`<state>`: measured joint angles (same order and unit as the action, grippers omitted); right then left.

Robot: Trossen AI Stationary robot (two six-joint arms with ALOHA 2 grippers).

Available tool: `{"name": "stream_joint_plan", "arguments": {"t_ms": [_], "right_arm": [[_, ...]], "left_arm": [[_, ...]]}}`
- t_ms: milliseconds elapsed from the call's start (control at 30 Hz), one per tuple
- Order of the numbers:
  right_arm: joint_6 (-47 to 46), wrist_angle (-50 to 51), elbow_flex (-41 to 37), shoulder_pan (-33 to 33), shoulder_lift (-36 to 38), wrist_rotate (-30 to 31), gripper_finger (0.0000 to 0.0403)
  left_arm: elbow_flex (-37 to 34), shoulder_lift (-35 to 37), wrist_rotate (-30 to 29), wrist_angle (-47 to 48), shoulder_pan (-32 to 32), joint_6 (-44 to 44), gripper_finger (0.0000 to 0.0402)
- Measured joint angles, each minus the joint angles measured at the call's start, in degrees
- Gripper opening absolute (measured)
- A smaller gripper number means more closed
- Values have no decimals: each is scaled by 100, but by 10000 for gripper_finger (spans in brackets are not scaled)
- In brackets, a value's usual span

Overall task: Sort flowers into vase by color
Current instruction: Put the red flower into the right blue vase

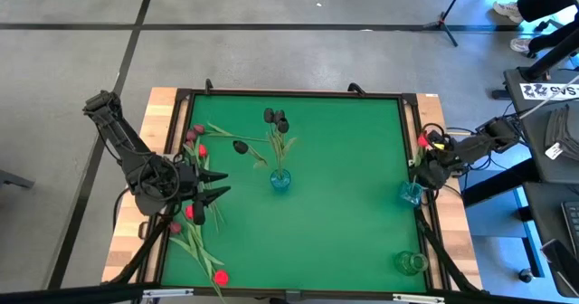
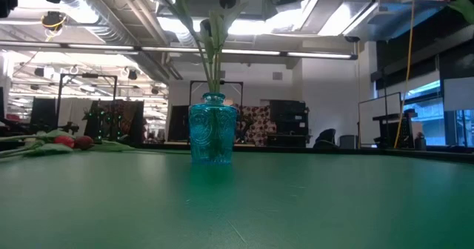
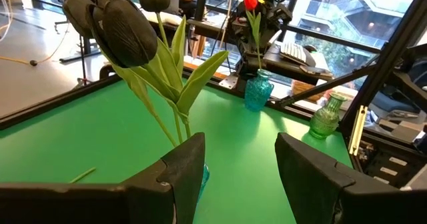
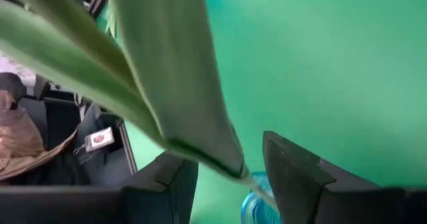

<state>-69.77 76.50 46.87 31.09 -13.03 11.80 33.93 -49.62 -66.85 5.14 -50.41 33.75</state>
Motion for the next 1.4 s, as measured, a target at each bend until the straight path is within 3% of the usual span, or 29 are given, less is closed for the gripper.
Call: {"name": "stream_joint_plan", "arguments": {"t_ms": [267, 633, 767, 967, 1167, 1400], "right_arm": [[-474, 347, -2, 2, -199, -251, 168], [-951, 339, 6, 0, -256, -1109, 168], [-1125, 755, 359, 1, -254, -1202, 168], [-1044, 1362, 1209, 1, -255, -391, 168], [-534, 1360, 1967, 1, -228, 372, 168], [301, 1350, 2761, 2, -230, 1880, 168]], "left_arm": [[0, 0, 9, -2, 0, -2, 180], [0, 2, 55, -227, 1, -469, 180], [0, 0, 55, -227, 0, -497, 180], [0, 0, 55, -227, 2, -546, 180], [0, 0, 56, -226, 0, -546, 180], [0, 0, 151, -225, 0, -606, 180]]}}
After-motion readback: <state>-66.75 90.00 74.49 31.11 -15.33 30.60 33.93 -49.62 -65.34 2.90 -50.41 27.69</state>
